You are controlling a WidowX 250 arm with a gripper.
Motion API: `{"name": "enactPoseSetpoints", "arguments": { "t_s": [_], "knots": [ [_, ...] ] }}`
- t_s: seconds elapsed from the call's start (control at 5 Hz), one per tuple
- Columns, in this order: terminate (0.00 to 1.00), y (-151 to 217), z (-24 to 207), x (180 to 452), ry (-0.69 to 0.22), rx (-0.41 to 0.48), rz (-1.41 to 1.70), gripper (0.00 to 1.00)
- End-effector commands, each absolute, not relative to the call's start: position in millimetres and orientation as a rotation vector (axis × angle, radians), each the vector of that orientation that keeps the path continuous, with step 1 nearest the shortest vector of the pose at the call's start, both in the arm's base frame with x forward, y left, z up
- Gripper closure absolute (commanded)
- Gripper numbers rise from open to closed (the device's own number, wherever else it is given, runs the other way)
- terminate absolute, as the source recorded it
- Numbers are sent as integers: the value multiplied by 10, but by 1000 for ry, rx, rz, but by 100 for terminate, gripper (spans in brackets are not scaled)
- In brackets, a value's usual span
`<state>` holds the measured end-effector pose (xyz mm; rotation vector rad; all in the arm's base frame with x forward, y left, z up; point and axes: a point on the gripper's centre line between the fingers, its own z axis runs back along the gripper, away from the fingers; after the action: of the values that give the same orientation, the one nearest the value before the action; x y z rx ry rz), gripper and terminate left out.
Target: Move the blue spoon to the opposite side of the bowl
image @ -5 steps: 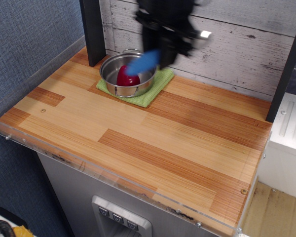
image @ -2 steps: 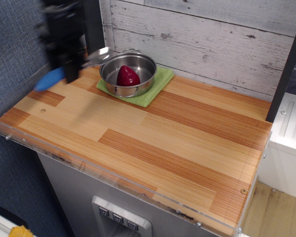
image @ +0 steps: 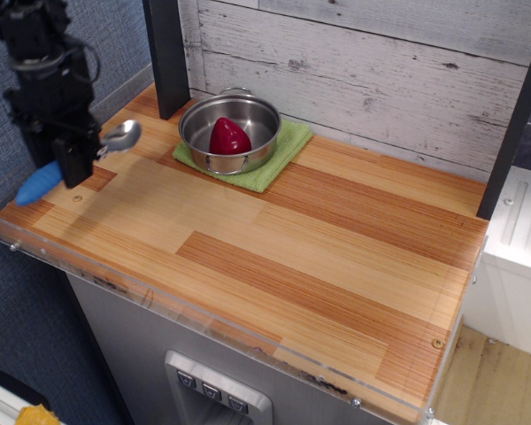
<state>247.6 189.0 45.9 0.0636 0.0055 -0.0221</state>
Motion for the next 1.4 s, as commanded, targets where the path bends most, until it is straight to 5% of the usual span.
{"name": "enactPoseSetpoints", "arguments": {
  "t_s": [0.0,0.6,0.8,1.2],
  "knots": [
    [0,1802,313,2594,-12,71,-26,100],
    [0,1743,123,2805,-30,55,-71,100],
    [0,1664,207,2767,-39,59,-47,0],
    [0,1456,766,2777,-155,144,-26,0]
  ]
}}
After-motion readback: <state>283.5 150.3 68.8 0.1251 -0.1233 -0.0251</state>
